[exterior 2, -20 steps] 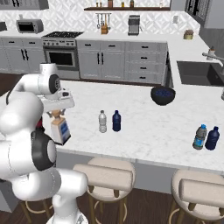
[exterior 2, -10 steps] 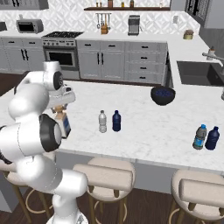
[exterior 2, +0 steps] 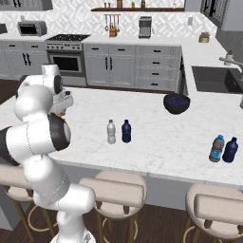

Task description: Move the plastic bottles in the middle to the plastics group, and the glass bottles in the middle to the glass group.

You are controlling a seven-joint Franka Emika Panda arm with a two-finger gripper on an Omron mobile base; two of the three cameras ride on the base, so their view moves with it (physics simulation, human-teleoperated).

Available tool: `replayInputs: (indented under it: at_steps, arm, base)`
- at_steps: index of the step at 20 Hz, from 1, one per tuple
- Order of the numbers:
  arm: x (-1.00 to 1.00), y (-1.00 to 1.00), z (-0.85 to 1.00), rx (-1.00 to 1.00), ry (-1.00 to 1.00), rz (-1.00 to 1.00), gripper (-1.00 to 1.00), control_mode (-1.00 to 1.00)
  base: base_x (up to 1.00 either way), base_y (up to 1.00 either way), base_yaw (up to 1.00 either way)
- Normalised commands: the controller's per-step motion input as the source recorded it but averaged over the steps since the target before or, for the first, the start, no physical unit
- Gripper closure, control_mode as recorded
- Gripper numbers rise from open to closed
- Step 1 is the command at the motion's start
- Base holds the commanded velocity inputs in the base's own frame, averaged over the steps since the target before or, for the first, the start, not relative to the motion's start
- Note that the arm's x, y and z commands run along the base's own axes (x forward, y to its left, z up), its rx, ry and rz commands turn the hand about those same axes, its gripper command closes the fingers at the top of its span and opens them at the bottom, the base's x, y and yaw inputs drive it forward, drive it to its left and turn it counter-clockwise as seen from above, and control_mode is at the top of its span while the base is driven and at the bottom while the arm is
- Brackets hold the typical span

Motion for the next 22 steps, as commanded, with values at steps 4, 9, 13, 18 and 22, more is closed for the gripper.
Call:
replayInputs:
  at_steps: [4, 9, 13, 18, 22]
  arm:
    - [0.32, 0.58, -0.23, 0.01, -0.03, 0.06, 1.00, -1.00]
    - [0.21, 0.14, -0.09, 0.09, -0.08, 0.01, 1.00, -1.00]
    - [0.45, 0.02, 0.00, 0.09, -0.01, 0.00, 1.00, -1.00]
    - [0.29, 0.17, -0.05, 0.01, 0.00, 0.00, 1.00, -1.00]
    - [0.28, 0.23, -0.10, 0.00, 0.00, 0.00, 1.00, -1.00]
  base:
    - [0.00, 0.00, 0.00]
    - [0.00, 0.00, 0.00]
    - [0.00, 0.00, 0.00]
    - [0.00, 0.00, 0.00]
    - [0.00, 0.00, 0.00]
